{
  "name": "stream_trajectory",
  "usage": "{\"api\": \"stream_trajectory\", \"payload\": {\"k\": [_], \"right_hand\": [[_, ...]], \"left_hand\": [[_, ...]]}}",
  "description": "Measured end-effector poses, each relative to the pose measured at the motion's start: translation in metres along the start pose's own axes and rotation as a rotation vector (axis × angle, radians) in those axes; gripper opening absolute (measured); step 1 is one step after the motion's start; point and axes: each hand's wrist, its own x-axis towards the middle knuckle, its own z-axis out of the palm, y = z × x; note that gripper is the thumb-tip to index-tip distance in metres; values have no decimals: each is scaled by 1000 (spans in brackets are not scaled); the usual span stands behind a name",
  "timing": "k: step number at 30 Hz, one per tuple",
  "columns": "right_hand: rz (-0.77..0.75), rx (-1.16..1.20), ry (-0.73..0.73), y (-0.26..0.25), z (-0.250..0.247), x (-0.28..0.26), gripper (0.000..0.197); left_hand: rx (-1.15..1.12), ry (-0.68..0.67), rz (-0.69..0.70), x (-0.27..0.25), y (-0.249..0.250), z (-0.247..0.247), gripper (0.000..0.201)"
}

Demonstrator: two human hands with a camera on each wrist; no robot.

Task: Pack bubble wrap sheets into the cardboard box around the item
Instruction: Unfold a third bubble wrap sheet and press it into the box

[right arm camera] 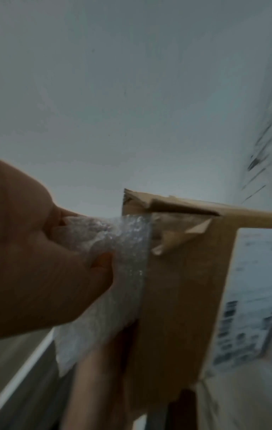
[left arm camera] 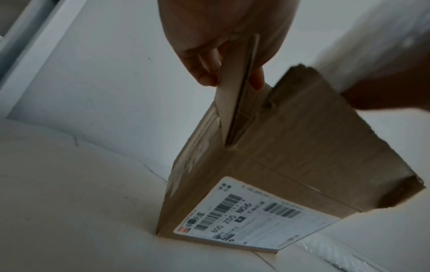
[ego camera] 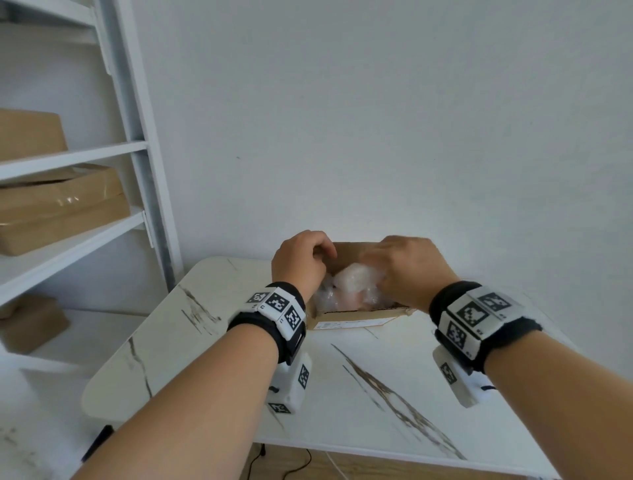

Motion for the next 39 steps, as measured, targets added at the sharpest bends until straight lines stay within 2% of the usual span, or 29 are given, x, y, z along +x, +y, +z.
{"api": "stream_trajectory", "payload": {"k": [2,5,9,14,18,21,22,23,25,26,28,29,31,33,36,39], "right_hand": [[-7,-52,-80,0,10,-1,25],[-15,-20,-120,-4,14,1,35],[32,-112,-348,-11,11,8,25],[119,-51,-534,-22,10,14,10],[117,-32,-593,-21,13,20,20],[118,-41,-619,-20,11,22,22],[108,-45,-629,-20,9,23,22],[88,-50,-642,-20,8,24,21],[54,-75,-632,-17,8,26,15],[42,-98,-598,-15,8,28,10],[-18,-186,-418,-12,10,29,7],[-66,-242,-304,-10,13,30,12],[-144,-339,-188,-11,15,27,32],[-170,-346,-113,-13,17,24,39],[-161,-262,-205,-18,24,19,41],[-75,-181,-329,-17,24,16,34]], "left_hand": [[-2,-3,8,-1,1,-1,42],[0,-10,21,-2,0,-2,40],[5,-20,22,-1,-1,-2,39],[25,-35,45,1,-1,-5,42],[-26,-42,-23,4,-7,-3,40],[-173,-114,-112,5,-6,-2,45],[-158,-167,-119,7,-4,-2,49],[-115,-228,-111,10,-3,-2,43],[5,-325,-111,18,0,-3,8],[24,-343,-121,20,-1,-3,17],[29,-340,-140,22,-4,-3,35],[27,-327,-134,23,-6,-3,38],[16,-342,-129,23,-6,-3,40],[2,-358,-124,24,-6,-2,39],[5,-353,-114,24,-7,-2,36],[0,-347,-103,23,-10,-2,33]]}}
